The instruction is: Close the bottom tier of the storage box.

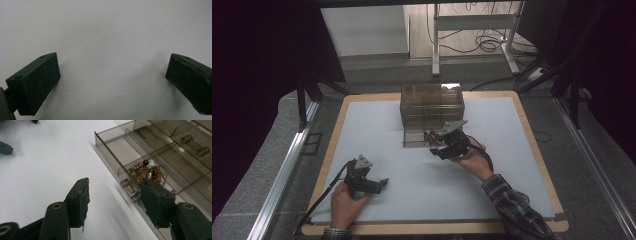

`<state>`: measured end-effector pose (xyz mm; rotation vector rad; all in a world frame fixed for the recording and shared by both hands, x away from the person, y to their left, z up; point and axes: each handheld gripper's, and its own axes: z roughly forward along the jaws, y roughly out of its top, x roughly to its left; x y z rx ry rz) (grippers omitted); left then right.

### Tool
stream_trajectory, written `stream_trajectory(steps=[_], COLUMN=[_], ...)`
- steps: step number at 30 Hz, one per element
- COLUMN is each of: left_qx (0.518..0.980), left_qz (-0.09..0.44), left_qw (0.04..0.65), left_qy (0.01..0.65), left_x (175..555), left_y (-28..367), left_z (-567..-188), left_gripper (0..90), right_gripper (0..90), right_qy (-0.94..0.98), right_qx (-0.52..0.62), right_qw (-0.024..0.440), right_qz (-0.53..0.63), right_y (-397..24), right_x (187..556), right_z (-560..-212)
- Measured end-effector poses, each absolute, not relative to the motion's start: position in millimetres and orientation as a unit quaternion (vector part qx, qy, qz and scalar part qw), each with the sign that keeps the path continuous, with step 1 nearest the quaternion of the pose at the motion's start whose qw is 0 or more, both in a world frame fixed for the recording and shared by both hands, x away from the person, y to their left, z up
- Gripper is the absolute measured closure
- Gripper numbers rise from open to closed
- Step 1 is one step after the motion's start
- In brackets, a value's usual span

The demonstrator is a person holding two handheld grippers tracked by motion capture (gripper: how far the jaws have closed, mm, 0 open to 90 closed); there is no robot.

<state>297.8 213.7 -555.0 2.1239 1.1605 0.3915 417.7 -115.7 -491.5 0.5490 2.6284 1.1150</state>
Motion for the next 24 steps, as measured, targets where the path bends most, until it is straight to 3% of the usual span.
stream_trajectory(steps=[24], left_qx=[0.815], left_qz=[0.150], left_qw=[0.338], left_qy=[0.445], left_x=[297.8], left_y=[213.7], left_z=[-555.0], left_gripper=[0.0], right_gripper=[35.3], right_qy=[0.902], right_qx=[0.208], right_qw=[0.097], right_qz=[0.366], right_y=[-124.2], right_x=[418.4], right_z=[-512.0])
